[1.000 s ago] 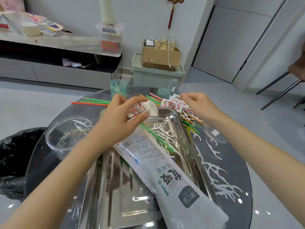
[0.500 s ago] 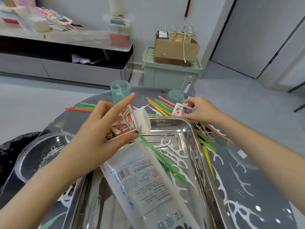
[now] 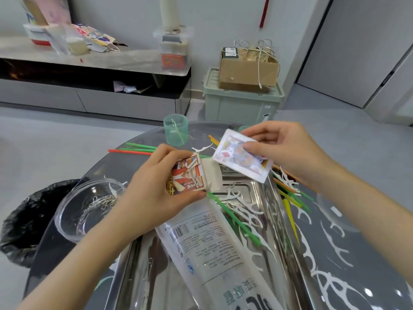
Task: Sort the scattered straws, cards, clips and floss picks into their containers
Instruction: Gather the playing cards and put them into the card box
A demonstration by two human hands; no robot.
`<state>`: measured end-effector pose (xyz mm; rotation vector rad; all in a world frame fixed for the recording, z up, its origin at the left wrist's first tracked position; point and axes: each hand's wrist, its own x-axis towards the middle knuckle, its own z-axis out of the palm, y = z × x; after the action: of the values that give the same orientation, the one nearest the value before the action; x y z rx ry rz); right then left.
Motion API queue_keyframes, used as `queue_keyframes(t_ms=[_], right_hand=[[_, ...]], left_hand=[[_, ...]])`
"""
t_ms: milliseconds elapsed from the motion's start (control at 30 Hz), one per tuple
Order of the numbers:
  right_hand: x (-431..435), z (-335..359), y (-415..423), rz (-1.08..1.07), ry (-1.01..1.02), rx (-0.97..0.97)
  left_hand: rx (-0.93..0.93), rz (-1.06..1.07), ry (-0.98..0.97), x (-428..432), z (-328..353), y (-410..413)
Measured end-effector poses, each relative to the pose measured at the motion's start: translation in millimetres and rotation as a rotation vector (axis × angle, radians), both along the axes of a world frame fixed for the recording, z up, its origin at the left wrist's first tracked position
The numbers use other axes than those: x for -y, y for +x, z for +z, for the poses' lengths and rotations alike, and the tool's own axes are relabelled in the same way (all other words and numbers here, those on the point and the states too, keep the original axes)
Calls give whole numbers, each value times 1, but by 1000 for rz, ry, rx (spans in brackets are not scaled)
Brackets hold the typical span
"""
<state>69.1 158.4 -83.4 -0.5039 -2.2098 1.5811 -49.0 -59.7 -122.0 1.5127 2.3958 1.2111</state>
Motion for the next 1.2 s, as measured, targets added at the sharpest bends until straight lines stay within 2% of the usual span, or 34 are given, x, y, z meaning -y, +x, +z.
queue_keyframes(t_ms=[100,233,400,567,967,1200], right_hand=[[25,4,-2,57,10,16],[37,2,-3,19,16,37],[34,2,-2,-39,-5,40],[35,3,-5,0,19,105],[30,4,-4,-69,-41,82],[42,2,-9,-26,60,107]], left_hand=[[-3,17,4,0,0,1],[5,29,-11,-1,-1,0],[26,65,-10,-1,-5,-5],[38,45,-22,-2,-5,-3],[20,42,-35,-2,-5,-4],[-12,33,-40,-2,-6,-2]])
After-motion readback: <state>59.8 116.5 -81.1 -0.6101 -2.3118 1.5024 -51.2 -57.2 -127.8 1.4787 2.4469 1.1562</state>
